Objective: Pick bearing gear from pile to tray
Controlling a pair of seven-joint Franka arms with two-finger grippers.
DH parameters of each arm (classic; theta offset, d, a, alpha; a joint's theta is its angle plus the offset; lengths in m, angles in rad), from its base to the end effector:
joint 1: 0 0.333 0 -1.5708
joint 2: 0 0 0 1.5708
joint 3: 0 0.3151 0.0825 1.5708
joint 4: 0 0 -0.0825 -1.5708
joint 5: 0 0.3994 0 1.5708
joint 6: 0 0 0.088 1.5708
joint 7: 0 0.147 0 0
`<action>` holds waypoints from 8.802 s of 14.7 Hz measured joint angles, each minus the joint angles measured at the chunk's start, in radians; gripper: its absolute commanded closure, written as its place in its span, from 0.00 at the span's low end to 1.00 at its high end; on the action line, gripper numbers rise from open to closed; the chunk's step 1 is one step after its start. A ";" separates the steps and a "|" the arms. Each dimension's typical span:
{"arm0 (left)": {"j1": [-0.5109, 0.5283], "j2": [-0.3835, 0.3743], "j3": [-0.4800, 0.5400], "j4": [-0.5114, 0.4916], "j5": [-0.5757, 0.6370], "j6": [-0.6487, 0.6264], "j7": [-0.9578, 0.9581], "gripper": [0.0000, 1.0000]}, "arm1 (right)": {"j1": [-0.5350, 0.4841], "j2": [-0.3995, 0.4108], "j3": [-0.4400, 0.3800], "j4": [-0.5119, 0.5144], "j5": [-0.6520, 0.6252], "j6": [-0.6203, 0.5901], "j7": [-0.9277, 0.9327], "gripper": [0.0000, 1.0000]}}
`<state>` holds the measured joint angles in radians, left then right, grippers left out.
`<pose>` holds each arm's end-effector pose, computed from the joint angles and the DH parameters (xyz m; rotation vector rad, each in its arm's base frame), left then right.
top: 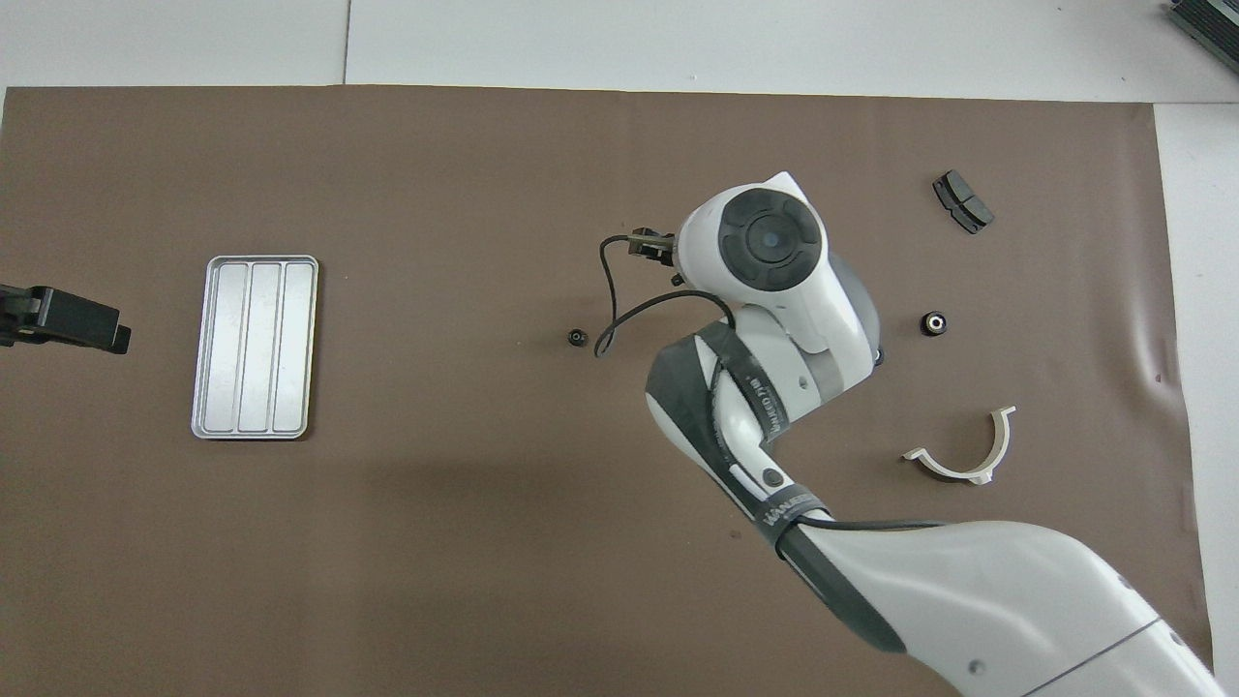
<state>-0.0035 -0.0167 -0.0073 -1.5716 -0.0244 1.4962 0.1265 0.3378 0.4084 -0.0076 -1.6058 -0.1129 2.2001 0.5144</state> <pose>0.5544 -0.0098 0.5864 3.1053 -0.2152 -0.0890 0.6747 0.2239 0.3648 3.1030 -0.1947 0.3282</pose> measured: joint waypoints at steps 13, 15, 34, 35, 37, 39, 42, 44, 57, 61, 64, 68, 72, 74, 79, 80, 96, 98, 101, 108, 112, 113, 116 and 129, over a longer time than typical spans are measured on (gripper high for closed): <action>-0.057 -0.003 -0.028 -0.028 0.000 0.050 -0.014 0.00 | -0.327 -0.102 0.002 -0.449 0.074 0.256 -0.859 0.00; -0.112 -0.020 -0.029 -0.106 0.000 0.163 -0.077 0.00 | -0.351 -0.102 0.002 -0.470 0.074 0.274 -0.906 0.00; -0.538 0.344 -0.033 -0.233 0.074 0.752 -0.583 0.22 | -0.370 -0.106 0.005 -0.486 0.116 0.275 -0.923 0.80; -0.548 0.377 -0.034 -0.218 0.075 0.759 -0.593 0.33 | -0.370 -0.108 0.006 -0.486 0.122 0.275 -0.923 1.00; -0.558 0.428 -0.033 -0.189 0.076 0.772 -0.618 0.58 | -0.371 -0.113 0.007 -0.488 0.137 0.275 -0.921 1.00; -0.562 0.455 -0.033 -0.173 0.077 0.798 -0.645 0.60 | -0.372 -0.113 0.006 -0.488 0.148 0.275 -0.917 1.00; -0.571 0.464 -0.034 -0.173 0.078 0.815 -0.656 0.60 | -0.371 -0.113 0.007 -0.486 0.149 0.271 -0.898 1.00; -0.572 0.466 -0.034 -0.173 0.078 0.821 -0.657 0.60 | -0.367 -0.114 0.015 -0.458 0.149 0.229 -0.848 1.00; -0.575 0.479 -0.033 -0.243 0.080 0.930 -0.657 0.62 | -0.146 -0.149 0.024 -0.265 0.149 -0.005 -0.404 1.00; -0.586 0.479 -0.033 -0.254 0.080 0.950 -0.657 0.62 | -0.145 -0.149 0.024 -0.265 0.149 -0.005 -0.399 1.00; -0.587 0.479 -0.033 -0.255 0.081 0.956 -0.657 0.81 | -0.143 -0.149 0.025 -0.265 0.149 -0.005 -0.398 1.00; -0.587 0.479 -0.029 -0.257 0.088 0.957 -0.657 1.00 | -0.143 -0.149 0.025 -0.265 0.149 -0.005 -0.398 1.00; -0.587 0.477 -0.019 -0.254 0.108 0.940 -0.658 1.00 | -0.131 -0.149 0.026 -0.265 0.149 -0.005 -0.364 1.00; -0.587 0.473 -0.008 -0.254 0.118 0.924 -0.660 1.00 | -0.093 -0.149 0.027 -0.265 0.149 -0.002 -0.280 1.00; -0.553 0.401 0.026 -0.251 0.122 0.847 -0.654 1.00 | 0.063 -0.131 0.029 -0.266 0.149 0.067 -0.027 1.00; -0.530 0.378 0.028 -0.256 0.124 0.839 -0.638 1.00 | 0.082 -0.126 0.029 -0.266 0.149 0.076 0.001 1.00; -0.147 0.183 0.027 -0.433 0.074 0.887 -0.198 1.00 | 0.272 0.060 0.025 -0.206 0.148 0.268 0.272 0.00; -0.122 0.181 0.026 -0.472 0.070 0.913 -0.155 1.00 | 0.269 0.058 0.017 -0.202 0.123 0.268 0.272 0.00; -0.103 0.170 0.026 -0.513 0.058 0.924 -0.123 1.00 | 0.207 0.018 0.002 -0.190 0.086 0.231 0.257 0.00; -0.070 0.140 0.024 -0.594 -0.003 0.925 -0.040 1.00 | 0.004 -0.133 0.000 -0.186 0.084 0.015 -0.064 0.00; -0.033 0.125 0.024 -0.630 -0.075 0.925 0.052 1.00 | -0.058 -0.157 0.001 -0.191 0.084 -0.046 -0.183 0.00; -0.032 0.125 0.024 -0.635 -0.077 0.925 0.054 1.00 | -0.075 -0.164 0.001 -0.201 0.084 -0.051 -0.214 0.00; -0.032 0.125 0.019 -0.643 -0.077 0.925 0.054 0.95 | -0.138 -0.203 0.001 -0.262 0.085 -0.056 -0.325 0.00; -0.040 0.161 0.011 -0.661 -0.078 0.944 0.054 0.13 | -0.257 -0.280 0.002 -0.516 0.133 0.101 -0.768 0.00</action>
<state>-0.0438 0.1441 0.0037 -2.2326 -0.1025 2.4406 0.1808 0.0803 0.1279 -0.0056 -2.1219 0.0199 2.3014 -0.2536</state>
